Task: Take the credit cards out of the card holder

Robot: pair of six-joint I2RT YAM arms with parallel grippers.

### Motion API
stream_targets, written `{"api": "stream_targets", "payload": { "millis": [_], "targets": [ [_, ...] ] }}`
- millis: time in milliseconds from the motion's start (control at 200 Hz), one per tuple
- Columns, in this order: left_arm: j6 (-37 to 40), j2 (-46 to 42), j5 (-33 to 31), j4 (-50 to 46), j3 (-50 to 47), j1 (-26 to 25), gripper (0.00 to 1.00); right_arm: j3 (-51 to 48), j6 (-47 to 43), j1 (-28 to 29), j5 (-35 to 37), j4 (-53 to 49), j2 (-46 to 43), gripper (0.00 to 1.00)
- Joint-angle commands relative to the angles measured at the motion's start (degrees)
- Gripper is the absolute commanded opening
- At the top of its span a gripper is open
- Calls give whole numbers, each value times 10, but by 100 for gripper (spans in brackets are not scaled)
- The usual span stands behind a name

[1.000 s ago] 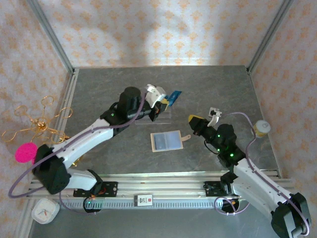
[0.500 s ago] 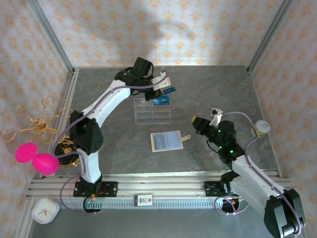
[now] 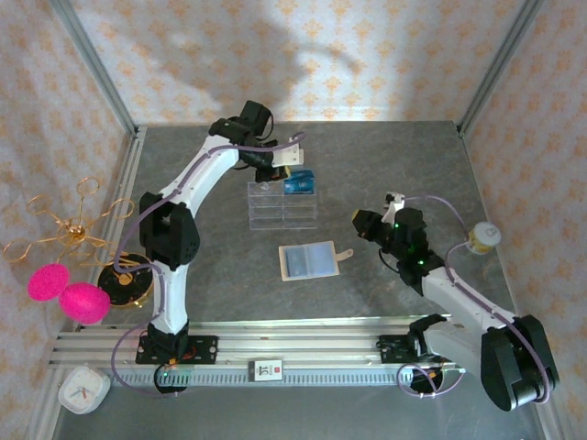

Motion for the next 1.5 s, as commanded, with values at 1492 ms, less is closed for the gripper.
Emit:
{"api": "stream_targets", "payload": {
  "millis": [1492],
  "targets": [
    [1, 35, -72, 70, -41, -18, 0, 38, -18, -4, 9, 14, 64, 11]
  ]
}}
